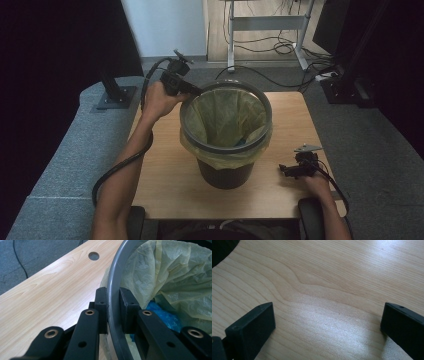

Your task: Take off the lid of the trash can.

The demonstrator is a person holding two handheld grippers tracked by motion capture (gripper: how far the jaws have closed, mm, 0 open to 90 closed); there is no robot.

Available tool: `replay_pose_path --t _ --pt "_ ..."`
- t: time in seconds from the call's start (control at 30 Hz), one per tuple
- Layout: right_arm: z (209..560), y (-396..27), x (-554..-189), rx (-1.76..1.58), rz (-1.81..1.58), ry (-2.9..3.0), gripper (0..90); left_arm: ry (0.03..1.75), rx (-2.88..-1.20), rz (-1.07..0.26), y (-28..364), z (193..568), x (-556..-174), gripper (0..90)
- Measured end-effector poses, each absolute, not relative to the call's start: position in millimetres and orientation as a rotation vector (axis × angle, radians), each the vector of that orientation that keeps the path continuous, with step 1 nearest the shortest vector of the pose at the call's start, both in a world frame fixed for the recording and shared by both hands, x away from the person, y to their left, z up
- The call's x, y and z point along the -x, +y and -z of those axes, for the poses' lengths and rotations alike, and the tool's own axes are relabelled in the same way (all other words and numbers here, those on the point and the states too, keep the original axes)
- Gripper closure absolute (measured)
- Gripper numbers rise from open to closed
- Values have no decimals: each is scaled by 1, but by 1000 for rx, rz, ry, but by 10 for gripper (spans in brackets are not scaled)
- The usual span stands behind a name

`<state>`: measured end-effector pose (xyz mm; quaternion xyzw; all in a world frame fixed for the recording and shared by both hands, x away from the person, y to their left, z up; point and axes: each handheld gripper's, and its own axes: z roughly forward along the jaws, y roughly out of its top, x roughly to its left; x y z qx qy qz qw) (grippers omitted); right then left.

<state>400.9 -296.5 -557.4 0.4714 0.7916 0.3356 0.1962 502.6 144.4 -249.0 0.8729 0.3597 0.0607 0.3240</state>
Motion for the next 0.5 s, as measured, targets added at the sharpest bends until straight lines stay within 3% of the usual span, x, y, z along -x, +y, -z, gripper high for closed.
replay_pose_path --t 0.5 --pt "557 -297 -401 -1318 -940 2217 0 1018 -2243 -147 184 245 -499 783"
